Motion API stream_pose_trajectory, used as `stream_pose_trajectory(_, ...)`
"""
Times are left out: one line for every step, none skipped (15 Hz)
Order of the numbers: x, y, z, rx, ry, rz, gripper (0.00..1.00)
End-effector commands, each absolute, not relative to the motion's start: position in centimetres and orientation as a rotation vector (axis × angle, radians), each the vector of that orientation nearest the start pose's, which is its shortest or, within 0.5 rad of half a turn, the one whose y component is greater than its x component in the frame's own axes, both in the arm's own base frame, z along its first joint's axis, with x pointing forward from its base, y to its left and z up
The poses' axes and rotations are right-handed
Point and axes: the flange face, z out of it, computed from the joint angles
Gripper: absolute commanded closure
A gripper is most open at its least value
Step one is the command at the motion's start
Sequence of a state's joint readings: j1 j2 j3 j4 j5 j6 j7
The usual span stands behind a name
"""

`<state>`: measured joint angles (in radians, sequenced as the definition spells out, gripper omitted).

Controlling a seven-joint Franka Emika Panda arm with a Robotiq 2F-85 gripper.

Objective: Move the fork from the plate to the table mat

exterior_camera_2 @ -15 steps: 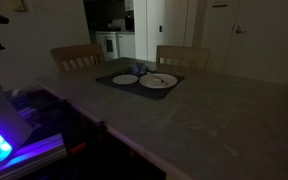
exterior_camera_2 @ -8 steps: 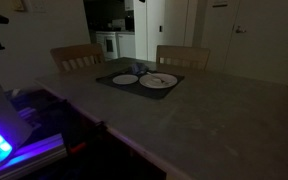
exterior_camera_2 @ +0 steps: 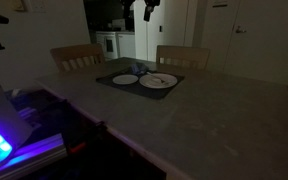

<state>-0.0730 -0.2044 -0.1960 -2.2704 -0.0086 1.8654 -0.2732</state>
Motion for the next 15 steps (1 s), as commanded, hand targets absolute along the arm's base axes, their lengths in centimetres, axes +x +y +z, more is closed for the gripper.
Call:
stream_pose_trajectory(45.7, -13.3, 40.1, -3.024, -0.007, 0.291, 0.00)
stream_pose_trajectory(46.0, -13.3, 39.5, -3.021, 0.006, 0.286, 0.00)
stream_pose_trajectory(46.2, -13.3, 38.9, -3.015, 0.016, 0.284, 0.00)
stream_pose_trajectory(46.4, -13.3, 38.5, -3.003, 0.011, 0.289, 0.00)
stream_pose_trajectory(46.3, -13.5, 38.6, -2.978, -0.006, 0.290, 0.00)
stream_pose_trajectory(45.7, -12.7, 38.9, -3.011, 0.014, 0.304, 0.00)
stream_pose_trajectory(45.8, -12.6, 38.6, -2.999, 0.011, 0.307, 0.00)
stream_pose_trajectory(45.9, -12.7, 38.5, -2.996, 0.010, 0.306, 0.00)
stream_pose_trajectory(45.9, -12.8, 38.6, -2.995, 0.009, 0.305, 0.00)
stream_pose_trajectory(46.3, -12.5, 38.5, -3.016, 0.032, 0.273, 0.00)
stream_pose_trajectory(46.7, -12.3, 38.2, -3.033, 0.049, 0.261, 0.00)
stream_pose_trajectory(47.3, -12.0, 38.0, -3.050, 0.070, 0.227, 0.00)
stream_pose_trajectory(48.2, -11.6, 37.5, -3.076, 0.114, 0.166, 0.00)
stream_pose_trajectory(49.0, -11.3, 37.2, -3.091, 0.160, 0.092, 0.00)
stream_pose_trajectory(49.8, -11.0, 36.8, -3.110, 0.208, 0.024, 0.00)
